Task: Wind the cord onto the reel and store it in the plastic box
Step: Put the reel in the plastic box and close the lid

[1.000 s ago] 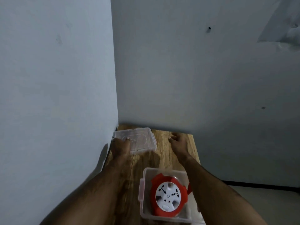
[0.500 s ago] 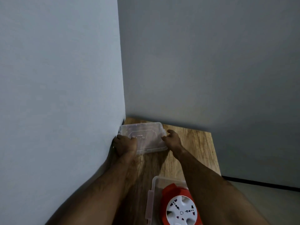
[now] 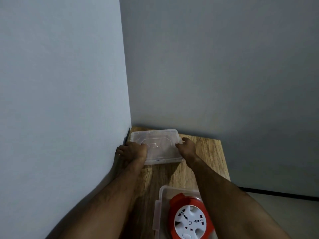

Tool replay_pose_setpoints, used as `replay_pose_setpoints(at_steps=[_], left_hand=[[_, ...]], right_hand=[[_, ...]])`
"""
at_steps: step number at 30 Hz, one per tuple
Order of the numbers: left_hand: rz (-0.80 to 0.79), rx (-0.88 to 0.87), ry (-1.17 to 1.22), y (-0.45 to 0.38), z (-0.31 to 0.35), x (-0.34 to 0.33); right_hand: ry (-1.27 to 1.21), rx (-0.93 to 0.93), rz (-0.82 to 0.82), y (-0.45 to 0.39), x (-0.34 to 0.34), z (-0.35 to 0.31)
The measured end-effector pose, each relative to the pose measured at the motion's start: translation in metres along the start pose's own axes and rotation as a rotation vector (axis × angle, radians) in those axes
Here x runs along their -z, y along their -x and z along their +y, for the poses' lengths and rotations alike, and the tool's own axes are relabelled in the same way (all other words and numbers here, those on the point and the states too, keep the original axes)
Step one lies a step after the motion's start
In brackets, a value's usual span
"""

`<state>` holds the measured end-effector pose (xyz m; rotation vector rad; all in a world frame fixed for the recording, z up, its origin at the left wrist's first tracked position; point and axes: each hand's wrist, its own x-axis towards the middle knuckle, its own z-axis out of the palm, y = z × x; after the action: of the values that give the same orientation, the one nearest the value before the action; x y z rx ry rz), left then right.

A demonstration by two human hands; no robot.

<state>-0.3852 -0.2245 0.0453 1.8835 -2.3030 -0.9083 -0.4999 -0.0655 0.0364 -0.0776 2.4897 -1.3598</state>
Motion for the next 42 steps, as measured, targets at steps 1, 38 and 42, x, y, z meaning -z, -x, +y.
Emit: replay_pose_setpoints(at_steps=[1, 38, 42], left_hand=[[0.001, -0.008, 0.038, 0.004, 0.002, 0.004], [-0.088, -0.363, 0.275, 0.242, -0.097, 0.050], [-0.123, -0.336, 0.289, 0.248, -0.116, 0.041]], right_hand=[[-0.004, 0.007, 0.008, 0.005, 0.007, -0.004], [-0.135, -0.082, 0.164, 0.237, 0.175, 0.097], [-0.131, -0.101, 0.160, 0.253, 0.171, 0.110]])
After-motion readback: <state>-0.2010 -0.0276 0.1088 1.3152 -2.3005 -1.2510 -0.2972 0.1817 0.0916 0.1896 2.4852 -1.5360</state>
